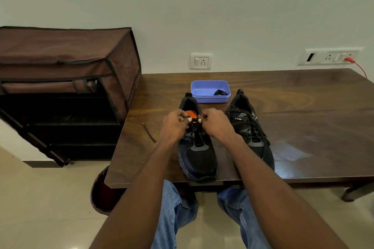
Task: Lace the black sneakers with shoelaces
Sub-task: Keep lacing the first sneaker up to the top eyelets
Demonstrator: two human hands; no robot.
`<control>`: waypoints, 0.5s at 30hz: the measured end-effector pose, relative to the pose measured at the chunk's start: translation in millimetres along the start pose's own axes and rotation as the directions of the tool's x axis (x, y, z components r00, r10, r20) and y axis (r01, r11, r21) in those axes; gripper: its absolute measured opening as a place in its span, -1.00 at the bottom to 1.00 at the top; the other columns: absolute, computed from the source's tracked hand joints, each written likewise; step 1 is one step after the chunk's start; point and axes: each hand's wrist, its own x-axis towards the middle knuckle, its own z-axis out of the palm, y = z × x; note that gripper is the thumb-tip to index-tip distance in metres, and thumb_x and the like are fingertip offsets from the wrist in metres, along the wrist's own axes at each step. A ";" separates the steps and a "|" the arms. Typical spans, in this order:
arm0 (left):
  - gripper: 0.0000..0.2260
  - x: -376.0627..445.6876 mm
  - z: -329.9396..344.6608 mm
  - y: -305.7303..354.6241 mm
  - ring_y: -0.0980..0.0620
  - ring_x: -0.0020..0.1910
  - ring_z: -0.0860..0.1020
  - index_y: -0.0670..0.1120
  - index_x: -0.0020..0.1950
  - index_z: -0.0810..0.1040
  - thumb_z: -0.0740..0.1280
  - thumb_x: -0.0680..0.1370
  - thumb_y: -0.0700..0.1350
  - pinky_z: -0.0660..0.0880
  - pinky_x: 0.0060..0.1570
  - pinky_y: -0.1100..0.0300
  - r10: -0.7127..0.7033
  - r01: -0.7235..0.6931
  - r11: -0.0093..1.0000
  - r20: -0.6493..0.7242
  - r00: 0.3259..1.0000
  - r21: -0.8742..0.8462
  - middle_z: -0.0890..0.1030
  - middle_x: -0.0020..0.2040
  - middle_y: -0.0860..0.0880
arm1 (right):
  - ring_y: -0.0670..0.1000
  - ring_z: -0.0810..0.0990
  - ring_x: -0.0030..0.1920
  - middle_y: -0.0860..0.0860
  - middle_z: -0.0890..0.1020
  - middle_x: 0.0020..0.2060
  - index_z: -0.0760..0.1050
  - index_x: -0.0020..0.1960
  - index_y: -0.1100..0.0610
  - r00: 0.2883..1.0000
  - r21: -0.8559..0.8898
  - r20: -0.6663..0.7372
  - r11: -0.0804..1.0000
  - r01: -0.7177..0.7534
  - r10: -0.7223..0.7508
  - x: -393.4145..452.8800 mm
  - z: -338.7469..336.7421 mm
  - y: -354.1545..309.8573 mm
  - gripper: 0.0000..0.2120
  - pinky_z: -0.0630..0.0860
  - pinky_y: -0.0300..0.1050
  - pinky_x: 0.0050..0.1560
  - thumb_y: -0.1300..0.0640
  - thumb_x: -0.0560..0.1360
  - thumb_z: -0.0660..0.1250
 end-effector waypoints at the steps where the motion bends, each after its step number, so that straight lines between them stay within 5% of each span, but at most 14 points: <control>1: -0.94 1.6 -0.5 -2.7 0.05 -0.26 0.60 -0.09 -0.01 0.58 0.40 0.58 -0.12 0.57 -0.27 0.13 -0.006 0.006 1.000 0.000 1.000 -0.004 0.65 -0.24 -0.08 | 0.13 0.57 -0.15 0.08 0.61 -0.19 0.40 -0.26 0.01 1.000 -0.010 0.005 1.000 -0.003 0.003 -0.1 -1.3 1.4 -0.78 0.48 0.01 -0.15 0.18 0.55 0.27; 6: -0.86 4.8 -6.4 -7.6 0.08 -0.31 0.58 -0.07 -0.16 0.61 0.39 0.59 -0.09 0.54 -0.27 0.14 -0.024 0.023 0.999 0.017 1.000 0.030 0.66 -0.29 -0.03 | 0.13 0.52 -0.19 0.04 0.55 -0.25 0.33 -0.34 0.01 1.000 -0.045 -0.001 0.999 -0.030 0.030 1.8 -7.1 6.3 -0.70 0.40 -0.01 -0.18 0.20 0.53 0.29; 11: -0.85 6.1 -12.4 -9.3 0.07 -0.32 0.56 -0.08 -0.19 0.61 0.40 0.58 -0.11 0.58 -0.14 0.04 -0.052 0.052 0.998 0.024 0.998 0.019 0.65 -0.31 -0.02 | 0.10 0.58 -0.18 0.04 0.58 -0.27 0.47 -0.27 0.15 0.994 0.006 0.010 0.994 -0.112 0.112 6.2 -11.4 14.4 -0.79 0.54 0.02 -0.14 0.17 0.54 0.33; 15: -0.80 3.4 -15.2 -9.8 0.07 -0.33 0.50 -0.10 -0.22 0.59 0.38 0.59 -0.07 0.48 -0.27 0.13 -0.094 0.088 0.994 0.092 0.991 0.068 0.58 -0.33 0.00 | 0.05 0.42 -0.29 0.04 0.46 -0.35 0.37 -0.32 0.15 0.979 0.071 0.106 0.981 -0.181 0.173 9.0 -13.2 17.7 -0.72 0.36 -0.07 -0.28 0.19 0.56 0.28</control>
